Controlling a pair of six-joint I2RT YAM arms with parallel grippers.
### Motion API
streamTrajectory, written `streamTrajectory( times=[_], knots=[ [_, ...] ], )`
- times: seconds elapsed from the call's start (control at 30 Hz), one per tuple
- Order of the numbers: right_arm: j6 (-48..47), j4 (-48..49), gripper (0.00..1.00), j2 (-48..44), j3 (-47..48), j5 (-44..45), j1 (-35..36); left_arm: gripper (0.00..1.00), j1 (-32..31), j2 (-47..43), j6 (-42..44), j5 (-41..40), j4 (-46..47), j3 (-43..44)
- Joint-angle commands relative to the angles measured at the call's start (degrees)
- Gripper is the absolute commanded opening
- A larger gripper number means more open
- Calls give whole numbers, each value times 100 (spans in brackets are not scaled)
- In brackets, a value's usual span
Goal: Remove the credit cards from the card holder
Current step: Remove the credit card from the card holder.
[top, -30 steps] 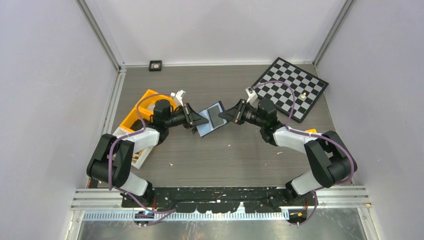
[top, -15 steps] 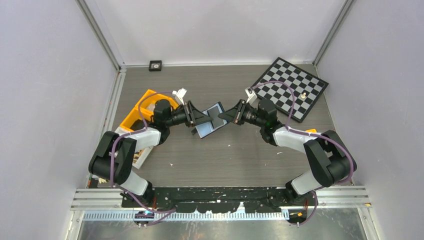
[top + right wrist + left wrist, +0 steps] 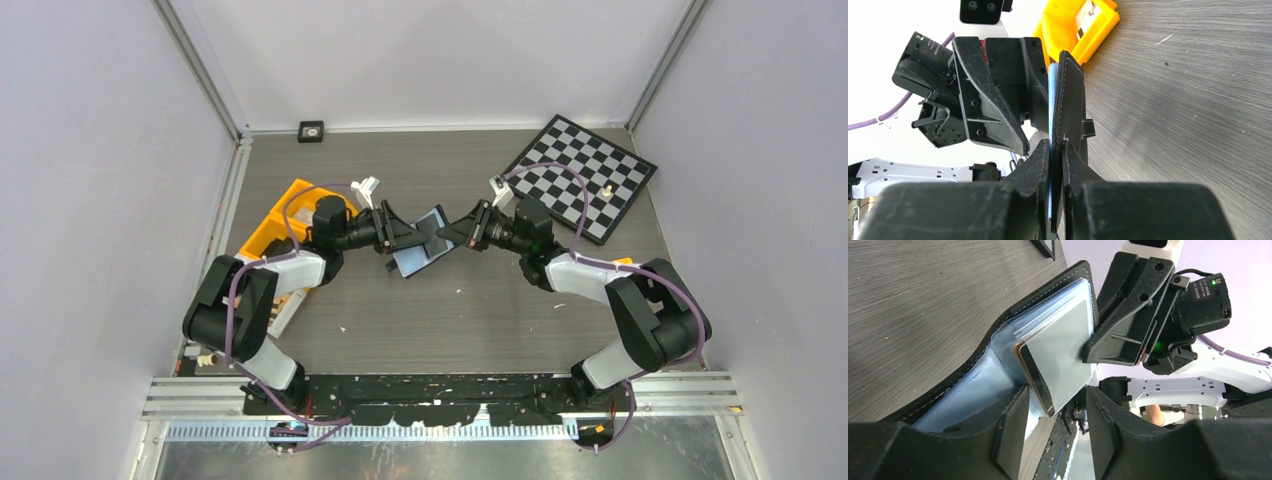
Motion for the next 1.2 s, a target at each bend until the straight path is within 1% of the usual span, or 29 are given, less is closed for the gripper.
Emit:
streamTrajectory(
  times=[0.0,0.1,0.17,0.2,0.23,0.27,0.33,0.43,0.5,0.6,0.67,0.8,0.87,0.9,0.93,1.07,1.13,1.17],
  knots=[
    [154,883,6,-77,107,-350,129,47,-91,93,285,-17,-517,263],
    [136,832,6,-19,157,-362,164,42,-100,73,129,83,-139,197],
    [95,740,7,48,190,-338,183,36,-96,62,-65,174,287,124],
    [70,651,7,64,217,-320,185,32,-92,66,-172,223,531,89],
    [13,526,9,79,252,-283,186,25,-91,70,-313,260,747,59],
    [-40,445,13,83,271,-264,187,19,-91,78,-360,269,918,38],
    [-70,429,19,94,258,-227,187,11,-91,80,-347,273,864,41],
    [-48,429,21,101,259,-214,187,4,-64,97,-246,180,629,52],
    [-7,473,26,73,233,-185,182,1,8,65,-156,86,375,49],
    [19,514,33,22,171,-98,186,0,111,-30,44,-76,-45,17],
    [23,501,33,-3,157,-65,184,0,151,-107,242,-228,-475,48],
    [25,457,17,-12,157,-22,169,0,194,-134,466,-397,-982,120],
    [25,389,5,-10,165,13,162,0,207,-105,519,-423,-1160,158],
    [18,366,2,-3,182,24,157,0,208,-78,536,-425,-1226,177],
    [19,325,1,6,193,32,147,0,203,-41,536,-424,-1245,191],
    [-89,-63,1,44,277,187,130,0,208,21,490,-376,-1173,203],
    [-45,-16,0,95,272,179,111,5,208,27,447,-318,-1090,189],
    [-2,27,0,133,277,163,104,10,208,22,422,-301,-1049,173]
  ],
)
